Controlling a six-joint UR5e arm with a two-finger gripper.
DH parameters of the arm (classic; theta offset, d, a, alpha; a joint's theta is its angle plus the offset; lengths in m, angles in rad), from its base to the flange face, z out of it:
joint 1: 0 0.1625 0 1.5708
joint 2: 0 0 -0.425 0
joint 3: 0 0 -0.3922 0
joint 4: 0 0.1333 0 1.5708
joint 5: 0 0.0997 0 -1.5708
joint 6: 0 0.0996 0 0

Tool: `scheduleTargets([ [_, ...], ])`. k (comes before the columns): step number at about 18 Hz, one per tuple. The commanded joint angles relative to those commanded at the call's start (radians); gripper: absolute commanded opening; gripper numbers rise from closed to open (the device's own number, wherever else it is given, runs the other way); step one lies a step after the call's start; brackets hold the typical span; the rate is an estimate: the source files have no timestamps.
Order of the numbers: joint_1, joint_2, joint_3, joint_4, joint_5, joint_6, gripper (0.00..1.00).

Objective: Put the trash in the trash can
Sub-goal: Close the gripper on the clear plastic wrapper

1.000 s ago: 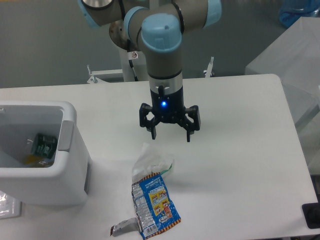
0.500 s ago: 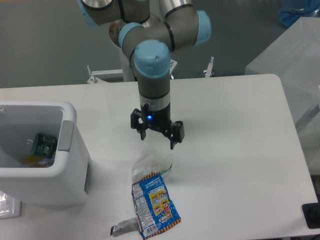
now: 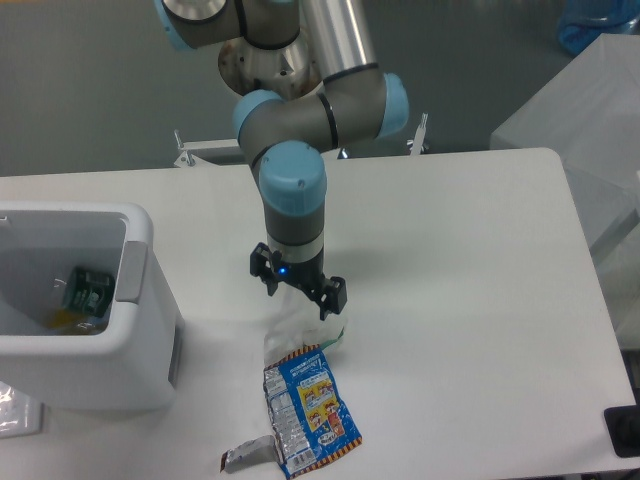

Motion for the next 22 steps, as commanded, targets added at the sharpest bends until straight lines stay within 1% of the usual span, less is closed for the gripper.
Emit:
scheduleTargets([
  [1, 0.0, -0.002, 0.003, 0.0, 0.0, 0.0, 0.95],
  [3, 0.0, 0.0, 0.005, 0.002, 0.0, -0.002, 0.81],
  [7, -0.002, 0.005, 0.006, 0.002, -0.001, -0.006, 0.24],
  [8, -0.002, 0.009, 0.005, 0.0, -0.001, -0.005, 0.13],
  [10, -0.002, 0.014, 0.008, 0.0, -0.001, -0.008, 0.1],
  [15, -0.002, 0.034, 0.025, 0.002, -0.014, -0.009, 0.1],
  [22, 0.028, 0.1, 0.041, -0.012, -0.15, 0.002, 0.1],
])
